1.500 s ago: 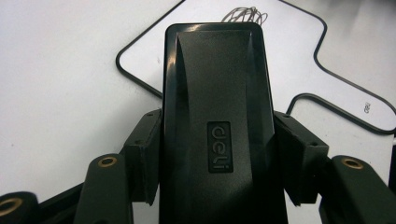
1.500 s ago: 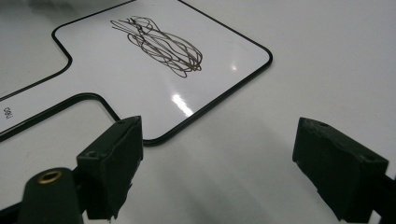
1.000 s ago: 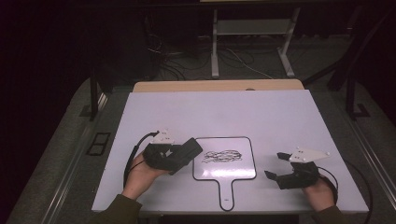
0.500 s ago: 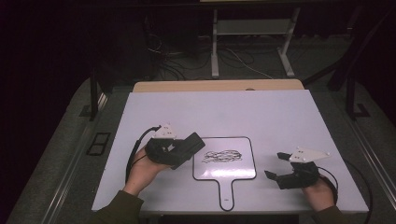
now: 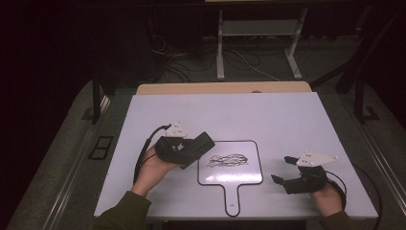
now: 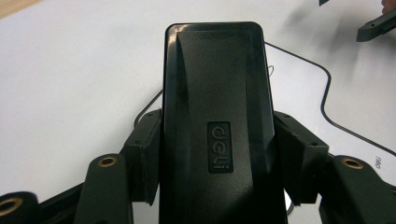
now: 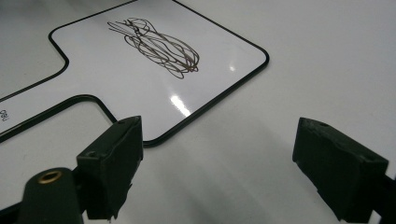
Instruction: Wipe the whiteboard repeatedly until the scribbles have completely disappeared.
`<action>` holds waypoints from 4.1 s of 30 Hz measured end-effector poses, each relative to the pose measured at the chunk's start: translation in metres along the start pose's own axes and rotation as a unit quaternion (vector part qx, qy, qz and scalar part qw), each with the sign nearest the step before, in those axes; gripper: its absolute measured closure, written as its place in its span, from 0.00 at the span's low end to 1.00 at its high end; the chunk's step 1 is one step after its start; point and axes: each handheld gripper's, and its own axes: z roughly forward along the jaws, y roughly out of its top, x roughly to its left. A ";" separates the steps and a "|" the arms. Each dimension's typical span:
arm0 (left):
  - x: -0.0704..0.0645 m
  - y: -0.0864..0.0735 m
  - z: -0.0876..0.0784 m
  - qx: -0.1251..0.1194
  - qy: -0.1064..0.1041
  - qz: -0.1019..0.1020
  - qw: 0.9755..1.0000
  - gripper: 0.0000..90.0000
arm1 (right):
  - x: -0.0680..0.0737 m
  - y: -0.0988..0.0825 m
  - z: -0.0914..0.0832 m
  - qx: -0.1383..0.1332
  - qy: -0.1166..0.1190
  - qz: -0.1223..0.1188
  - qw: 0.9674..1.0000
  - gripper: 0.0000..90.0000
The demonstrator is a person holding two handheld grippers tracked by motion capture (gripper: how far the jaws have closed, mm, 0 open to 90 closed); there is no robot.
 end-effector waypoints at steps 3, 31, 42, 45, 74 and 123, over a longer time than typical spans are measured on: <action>0.001 0.003 0.006 -0.001 -0.002 0.001 1.000 0.44 | 0.000 0.000 0.000 -0.001 -0.001 -0.001 1.000 0.17; 0.009 0.024 0.094 0.085 -0.034 0.027 0.995 0.44 | -0.002 -0.001 -0.002 -0.002 -0.003 0.002 1.000 0.17; 0.002 0.022 0.107 0.113 -0.019 0.052 0.992 0.44 | -0.002 -0.001 -0.002 -0.002 -0.003 0.001 1.000 0.17; 0.001 0.022 0.108 0.116 -0.014 0.059 0.991 0.44 | -0.002 -0.001 -0.002 -0.002 -0.003 0.000 1.000 0.17; -0.037 0.022 0.111 0.123 -0.040 0.093 0.987 0.44 | -0.001 -0.001 0.000 0.001 -0.002 0.002 1.000 0.17; -0.029 0.007 0.092 0.120 -0.033 0.070 0.990 0.44 | -0.002 -0.001 -0.001 -0.001 -0.003 -0.002 1.000 0.17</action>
